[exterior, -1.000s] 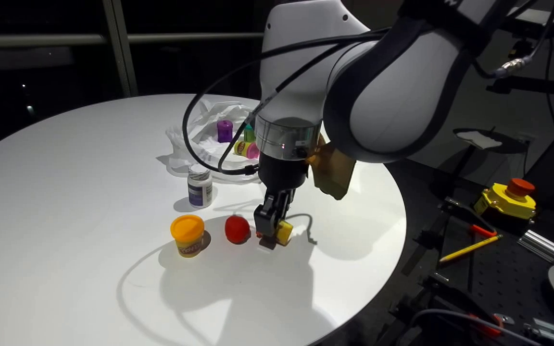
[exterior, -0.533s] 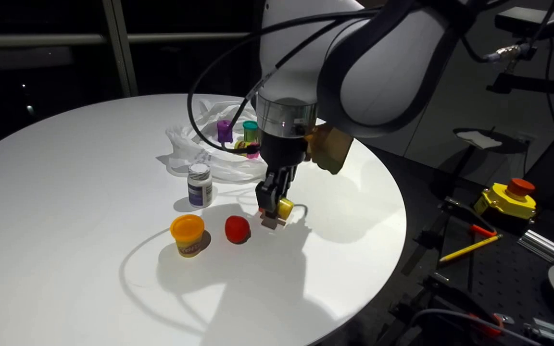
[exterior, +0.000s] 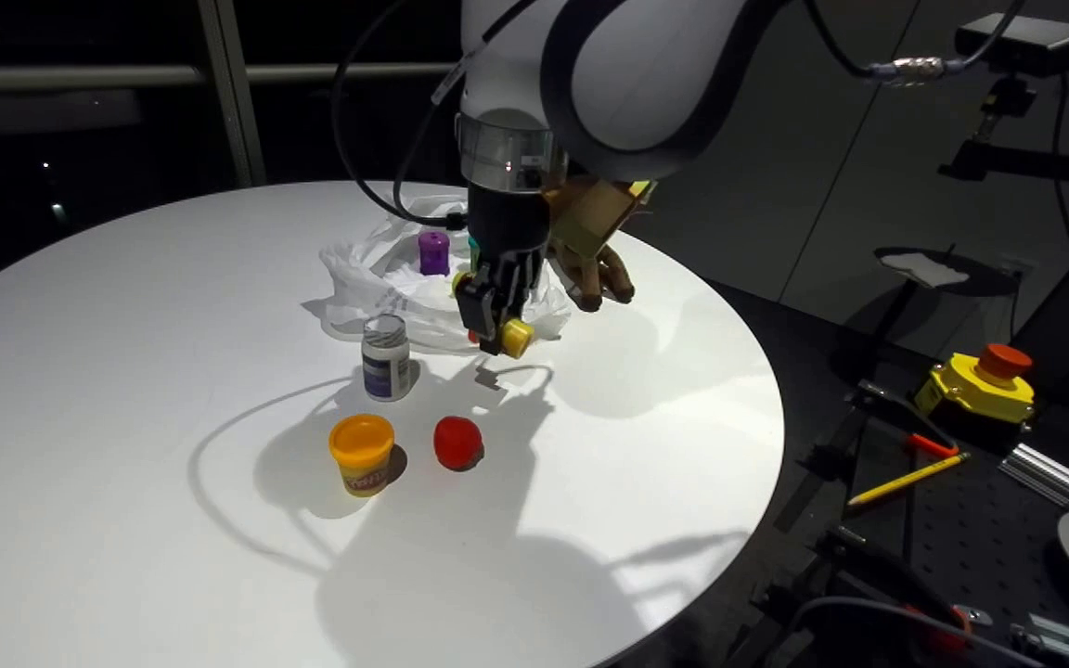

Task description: Pick the objects on the table in the plastic bag

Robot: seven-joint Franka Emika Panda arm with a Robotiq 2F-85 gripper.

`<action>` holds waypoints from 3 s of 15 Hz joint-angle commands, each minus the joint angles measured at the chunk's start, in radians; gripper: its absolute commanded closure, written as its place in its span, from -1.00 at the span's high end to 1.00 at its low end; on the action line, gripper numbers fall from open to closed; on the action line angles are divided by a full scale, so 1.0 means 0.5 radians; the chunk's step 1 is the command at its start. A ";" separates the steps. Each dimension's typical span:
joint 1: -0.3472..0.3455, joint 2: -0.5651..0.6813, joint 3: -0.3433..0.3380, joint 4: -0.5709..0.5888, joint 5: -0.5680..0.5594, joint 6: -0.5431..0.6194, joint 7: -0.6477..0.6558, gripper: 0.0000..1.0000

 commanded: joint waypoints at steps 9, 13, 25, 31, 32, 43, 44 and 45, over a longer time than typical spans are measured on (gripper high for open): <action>0.038 0.470 -0.159 0.772 -0.047 -0.027 0.163 -0.61; 0.117 0.645 -0.232 1.008 -0.086 -0.020 0.276 -0.61; 0.053 0.882 -0.411 1.330 -0.167 -0.044 0.196 0.40; 0.011 0.665 -0.417 1.241 -0.162 -0.117 0.165 1.00; 0.019 0.611 -0.419 1.215 -0.164 -0.171 0.169 1.00; -0.103 0.226 0.089 1.159 0.144 -1.037 -0.108 1.00; -0.103 0.243 0.117 1.160 0.166 -1.083 -0.114 1.00; -0.101 0.265 0.142 1.157 0.179 -1.100 -0.121 1.00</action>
